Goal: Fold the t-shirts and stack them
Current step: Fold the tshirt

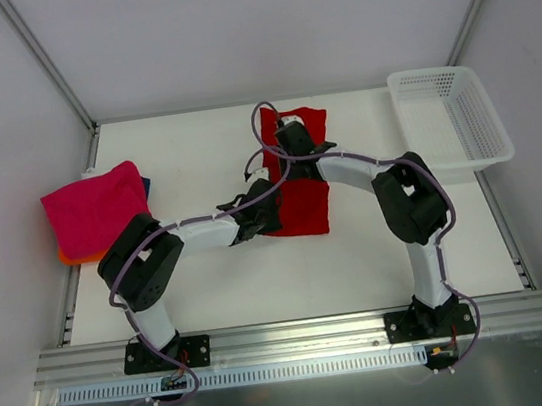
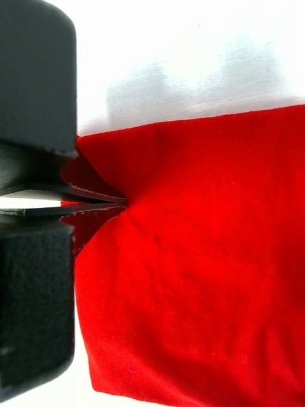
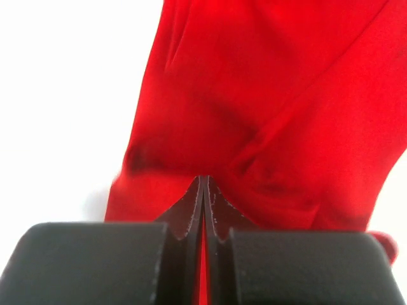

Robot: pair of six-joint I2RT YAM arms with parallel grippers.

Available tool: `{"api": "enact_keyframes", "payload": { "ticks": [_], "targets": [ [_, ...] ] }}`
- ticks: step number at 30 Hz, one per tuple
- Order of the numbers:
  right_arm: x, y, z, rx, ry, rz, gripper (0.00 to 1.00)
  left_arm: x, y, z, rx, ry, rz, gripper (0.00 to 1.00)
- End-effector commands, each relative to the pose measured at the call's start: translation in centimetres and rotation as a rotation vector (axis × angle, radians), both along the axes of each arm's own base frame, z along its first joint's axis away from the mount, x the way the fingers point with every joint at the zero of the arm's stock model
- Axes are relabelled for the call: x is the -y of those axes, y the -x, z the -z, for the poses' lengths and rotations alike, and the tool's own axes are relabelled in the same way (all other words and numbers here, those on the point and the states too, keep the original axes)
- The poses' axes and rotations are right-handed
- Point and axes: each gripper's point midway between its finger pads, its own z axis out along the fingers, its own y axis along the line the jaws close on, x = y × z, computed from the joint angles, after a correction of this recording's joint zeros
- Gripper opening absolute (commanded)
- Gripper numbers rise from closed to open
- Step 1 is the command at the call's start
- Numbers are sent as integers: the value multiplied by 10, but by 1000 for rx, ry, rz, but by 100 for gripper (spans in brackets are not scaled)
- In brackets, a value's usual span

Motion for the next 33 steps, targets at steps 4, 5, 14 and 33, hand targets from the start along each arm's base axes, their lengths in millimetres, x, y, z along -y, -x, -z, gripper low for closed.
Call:
{"api": "enact_keyframes", "payload": {
  "ticks": [4,5,14,33],
  "targets": [
    [20,-48,-20,42,105,31,0,-28,39,29,-121,-71,3,0],
    [22,-52,-20,43,112,36,0,-30,41,30,-125,-73,2,0],
    [39,-57,-102,207,79,36,0,-23,17,-12,8,-67,30,0],
    [84,64,-128,166,-80,13,1,5,-53,-131,259,-60,44,0]
  ]
}}
